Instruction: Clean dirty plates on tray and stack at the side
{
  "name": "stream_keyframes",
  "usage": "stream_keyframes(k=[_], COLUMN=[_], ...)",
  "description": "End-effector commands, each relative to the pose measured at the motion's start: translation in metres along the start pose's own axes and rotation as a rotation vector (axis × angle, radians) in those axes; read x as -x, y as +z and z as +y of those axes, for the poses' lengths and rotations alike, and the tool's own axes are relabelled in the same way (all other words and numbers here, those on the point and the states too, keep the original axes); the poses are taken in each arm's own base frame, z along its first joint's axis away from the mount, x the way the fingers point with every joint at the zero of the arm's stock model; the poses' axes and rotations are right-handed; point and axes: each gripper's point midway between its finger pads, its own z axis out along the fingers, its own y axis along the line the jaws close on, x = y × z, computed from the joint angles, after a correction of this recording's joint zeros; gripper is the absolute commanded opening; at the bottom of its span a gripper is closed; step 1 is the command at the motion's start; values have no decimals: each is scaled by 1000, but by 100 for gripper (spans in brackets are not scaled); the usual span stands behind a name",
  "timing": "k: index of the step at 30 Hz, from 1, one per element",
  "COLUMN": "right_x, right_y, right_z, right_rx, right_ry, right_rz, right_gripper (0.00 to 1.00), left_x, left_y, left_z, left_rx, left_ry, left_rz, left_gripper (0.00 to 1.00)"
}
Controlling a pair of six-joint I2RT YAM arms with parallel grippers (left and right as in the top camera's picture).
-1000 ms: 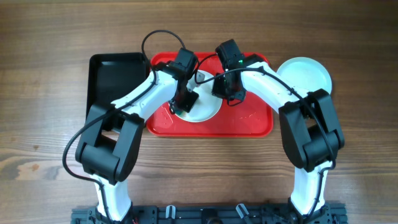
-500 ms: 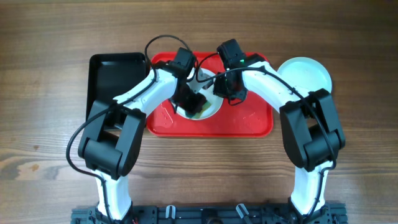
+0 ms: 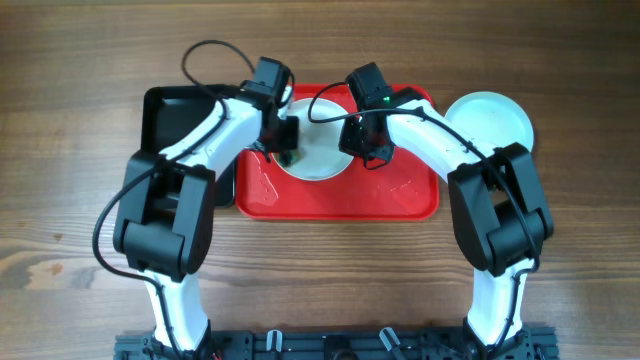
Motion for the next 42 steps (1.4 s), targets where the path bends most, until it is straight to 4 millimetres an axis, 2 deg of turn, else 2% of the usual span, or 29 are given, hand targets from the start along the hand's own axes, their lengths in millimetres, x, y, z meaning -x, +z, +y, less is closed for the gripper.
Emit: stream_keyframes(k=[1, 4, 8, 11, 13, 15, 19, 25, 31, 32, 36, 42], right_x=[-7, -9, -10, -9, -6, 0, 12, 30, 36, 35, 29, 12], right_y=[12, 12, 8, -5, -17, -33, -74, -155, -224, -239, -269, -297], right_z=[-19, -16, -4, -5, -9, -14, -22, -45, -76, -79, -70, -34], right_rx=[-71, -52, 19, 34, 18, -20, -87, -227, -509, -604, -798, -898], right_ry=[8, -15, -107, -162, -195, -213, -229, -218, -217, -234, -295, -386], right_rz=[18, 27, 50, 49, 28, -16, -129, -359, -592, -652, -798, -974], right_gripper=[4, 4, 4, 4, 4, 4, 4, 4, 4, 4, 4, 4], left_x=[20, 35, 56, 70, 73, 74, 75, 71, 69, 69, 66, 66], left_y=[-17, -44, -91, -128, -144, -152, -151, -140, -129, -125, -114, -110], left_z=[28, 19, 8, 2, 0, 2, 8, 10, 11, 12, 13, 14], left_rx=[80, 45, 14, -14, -24, -21, -6, 2, 8, 11, 19, 21], left_ry=[-168, -168, -161, -155, -150, -148, -160, -161, -170, -171, -173, -174], left_rz=[-48, -76, -155, -242, -281, -300, -300, -275, -252, -243, -215, -207], left_gripper=[4, 4, 4, 4, 4, 4, 4, 4, 4, 4, 4, 4])
